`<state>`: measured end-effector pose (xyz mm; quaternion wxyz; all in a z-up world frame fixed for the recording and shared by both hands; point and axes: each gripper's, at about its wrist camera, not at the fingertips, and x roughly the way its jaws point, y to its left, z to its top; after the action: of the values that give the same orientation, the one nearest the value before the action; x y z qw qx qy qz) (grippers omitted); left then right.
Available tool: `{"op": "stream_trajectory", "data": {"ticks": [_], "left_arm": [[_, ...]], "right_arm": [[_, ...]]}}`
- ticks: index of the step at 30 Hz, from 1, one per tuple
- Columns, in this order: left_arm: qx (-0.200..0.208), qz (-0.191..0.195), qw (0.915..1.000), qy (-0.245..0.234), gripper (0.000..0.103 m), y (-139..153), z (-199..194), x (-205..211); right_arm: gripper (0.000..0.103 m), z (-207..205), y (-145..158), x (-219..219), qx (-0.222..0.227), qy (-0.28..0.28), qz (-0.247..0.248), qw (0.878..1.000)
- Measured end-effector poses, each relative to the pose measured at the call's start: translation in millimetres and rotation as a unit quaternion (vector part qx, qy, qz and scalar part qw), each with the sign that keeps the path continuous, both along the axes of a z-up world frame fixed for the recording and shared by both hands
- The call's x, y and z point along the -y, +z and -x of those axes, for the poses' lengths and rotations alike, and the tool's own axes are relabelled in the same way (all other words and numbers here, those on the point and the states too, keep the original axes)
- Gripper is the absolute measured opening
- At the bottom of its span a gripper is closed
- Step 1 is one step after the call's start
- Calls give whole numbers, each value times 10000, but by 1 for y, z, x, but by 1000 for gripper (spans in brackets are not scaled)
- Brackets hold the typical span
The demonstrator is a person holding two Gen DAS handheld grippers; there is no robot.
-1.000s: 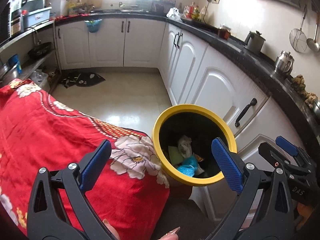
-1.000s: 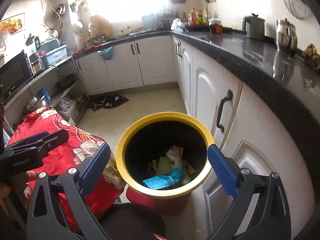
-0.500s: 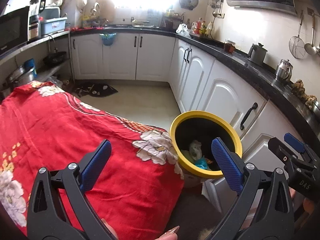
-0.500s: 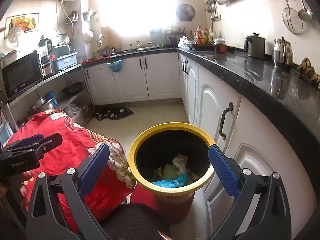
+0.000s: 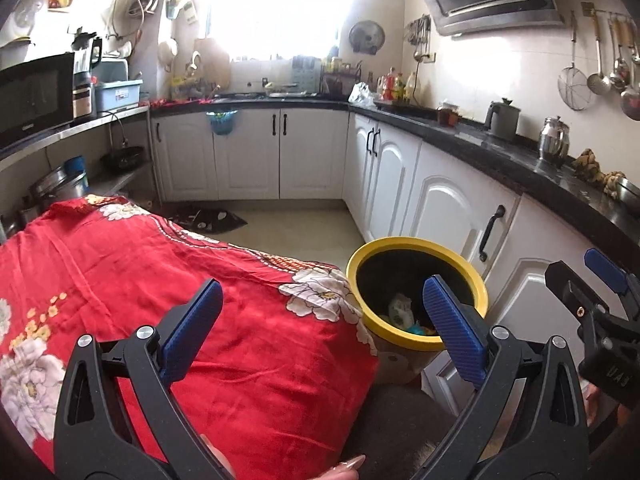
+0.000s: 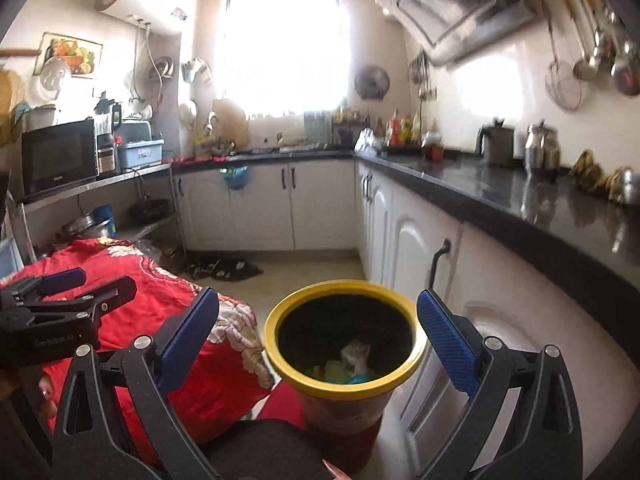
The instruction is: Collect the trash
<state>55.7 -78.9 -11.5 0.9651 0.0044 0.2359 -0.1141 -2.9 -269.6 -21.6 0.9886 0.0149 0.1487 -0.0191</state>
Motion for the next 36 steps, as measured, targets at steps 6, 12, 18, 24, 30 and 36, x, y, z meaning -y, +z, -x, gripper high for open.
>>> {"op": "stream_trajectory", "data": {"ticks": [6, 12, 18, 24, 30, 36], "left_arm": [[168, 84, 9998, -35, 92, -5, 15, 0], [243, 142, 9996, -18, 92, -3, 18, -2], [269, 159, 9995, -20, 92, -2, 18, -2], [280, 148, 9995, -11, 92, -2, 19, -2], [278, 160, 9995, 7, 92, -2, 19, -3], [277, 169, 9995, 50, 92, 1, 19, -2]], "right_arm": [[97, 17, -7, -2, 303, -158, 68, 9994], [97, 17, -9, 0, 279, -164, -38, 9995], [97, 17, -11, 1, 272, -140, -11, 9995], [97, 17, -12, 2, 264, -154, -19, 9995], [97, 16, -15, 1, 246, -164, -20, 9996], [97, 15, -15, 0, 242, -161, -20, 9996]]}}
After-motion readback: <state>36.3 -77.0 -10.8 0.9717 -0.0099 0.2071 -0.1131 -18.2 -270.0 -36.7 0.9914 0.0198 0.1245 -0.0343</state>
